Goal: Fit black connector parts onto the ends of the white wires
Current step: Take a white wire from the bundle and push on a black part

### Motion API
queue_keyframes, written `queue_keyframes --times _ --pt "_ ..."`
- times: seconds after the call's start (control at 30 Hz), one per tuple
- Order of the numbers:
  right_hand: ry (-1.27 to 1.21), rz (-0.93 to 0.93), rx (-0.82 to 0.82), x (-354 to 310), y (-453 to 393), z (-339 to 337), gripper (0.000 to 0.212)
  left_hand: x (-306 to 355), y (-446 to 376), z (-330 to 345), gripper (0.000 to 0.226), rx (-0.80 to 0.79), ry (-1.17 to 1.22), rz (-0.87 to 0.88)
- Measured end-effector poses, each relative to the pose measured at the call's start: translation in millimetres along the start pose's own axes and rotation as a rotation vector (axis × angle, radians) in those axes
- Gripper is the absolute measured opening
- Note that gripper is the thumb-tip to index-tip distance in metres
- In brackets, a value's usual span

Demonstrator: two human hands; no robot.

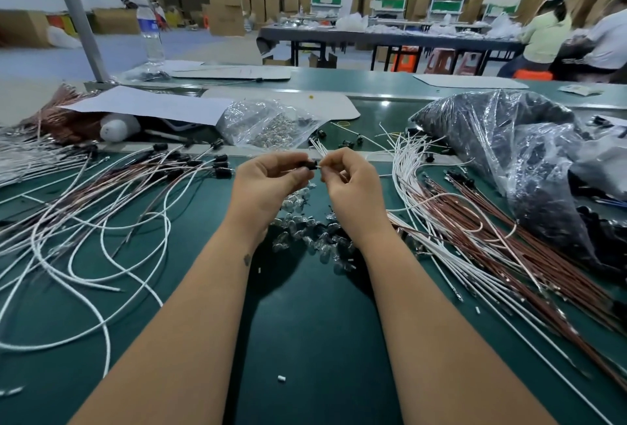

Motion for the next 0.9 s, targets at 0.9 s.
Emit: queue_keyframes --times 0.9 --pt "0.265 -0.191 0.102 -24.4 -2.3 -13.6 0.034 -1.8 0.0 1.1 0.014 0.032 -0.049 -0.023"
Point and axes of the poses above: each hand's wrist, its own y-axis away from the middle knuckle, its own z-axis out of the palm, x = y × z, the point moved 8 cm from there along -y, towards the middle knuckle, and after that the axes turned 13 degrees about -z, right-handed, at the moved point
